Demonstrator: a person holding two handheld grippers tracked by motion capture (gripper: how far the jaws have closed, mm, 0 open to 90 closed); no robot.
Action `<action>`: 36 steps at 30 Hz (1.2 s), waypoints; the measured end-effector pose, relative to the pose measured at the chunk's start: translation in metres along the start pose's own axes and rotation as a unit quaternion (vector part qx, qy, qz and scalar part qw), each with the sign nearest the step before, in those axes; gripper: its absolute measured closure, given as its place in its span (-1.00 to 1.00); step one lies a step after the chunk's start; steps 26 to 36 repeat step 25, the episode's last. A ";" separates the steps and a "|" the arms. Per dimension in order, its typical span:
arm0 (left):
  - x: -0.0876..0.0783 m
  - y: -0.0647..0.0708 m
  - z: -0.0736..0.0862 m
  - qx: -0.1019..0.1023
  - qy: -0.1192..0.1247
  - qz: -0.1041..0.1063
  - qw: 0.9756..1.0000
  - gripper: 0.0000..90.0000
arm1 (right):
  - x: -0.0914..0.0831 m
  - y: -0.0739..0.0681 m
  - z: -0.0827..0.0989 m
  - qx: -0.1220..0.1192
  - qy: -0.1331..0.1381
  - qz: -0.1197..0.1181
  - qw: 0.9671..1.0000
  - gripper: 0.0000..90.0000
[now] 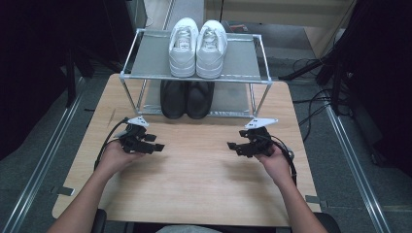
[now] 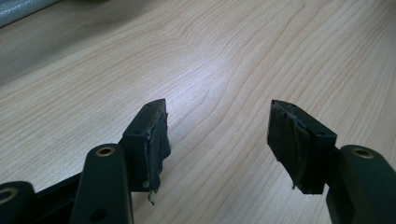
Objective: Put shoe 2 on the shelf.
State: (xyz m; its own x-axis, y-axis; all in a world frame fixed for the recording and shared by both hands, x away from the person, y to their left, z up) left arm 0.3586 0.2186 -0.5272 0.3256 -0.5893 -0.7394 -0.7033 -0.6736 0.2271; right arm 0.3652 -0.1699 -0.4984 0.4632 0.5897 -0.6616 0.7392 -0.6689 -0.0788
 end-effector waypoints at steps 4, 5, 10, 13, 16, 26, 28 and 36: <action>0.001 0.000 0.000 -0.002 -0.001 -0.002 1.000 -0.15 | 0.000 0.001 0.001 0.001 -0.002 0.000 1.000 -0.35; 0.001 0.000 0.000 -0.002 -0.001 -0.002 1.000 -0.15 | 0.000 0.001 0.001 0.001 -0.002 0.000 1.000 -0.35; 0.002 0.001 0.000 0.000 -0.003 -0.001 1.000 -0.16 | 0.001 0.002 0.001 -0.001 -0.007 -0.001 1.000 -0.36; 0.003 0.001 0.000 0.001 -0.004 -0.001 1.000 -0.16 | 0.002 0.001 0.002 -0.002 -0.013 -0.001 1.000 -0.36; 0.003 0.001 0.001 0.001 -0.006 0.000 1.000 -0.16 | 0.005 -0.001 0.003 -0.010 -0.021 0.001 1.000 -0.36; 0.010 0.005 0.002 0.004 -0.018 0.003 1.000 -0.23 | 0.014 -0.004 0.007 -0.024 -0.052 0.009 0.998 -0.37; 0.010 0.005 0.002 0.004 -0.018 0.003 1.000 -0.23 | 0.014 -0.004 0.007 -0.024 -0.052 0.009 0.998 -0.37; 0.010 0.005 0.002 0.004 -0.018 0.003 1.000 -0.23 | 0.014 -0.004 0.007 -0.024 -0.052 0.009 0.998 -0.37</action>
Point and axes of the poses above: each handheld gripper's, and its own axes: x roughly forward along the jaws, z roughly out of its underside, y roughly to its right, the point moved 2 cm from there along x, roughly forward along the jaws, and after that the axes turned 1 degree about z, right-handed, at the moved point
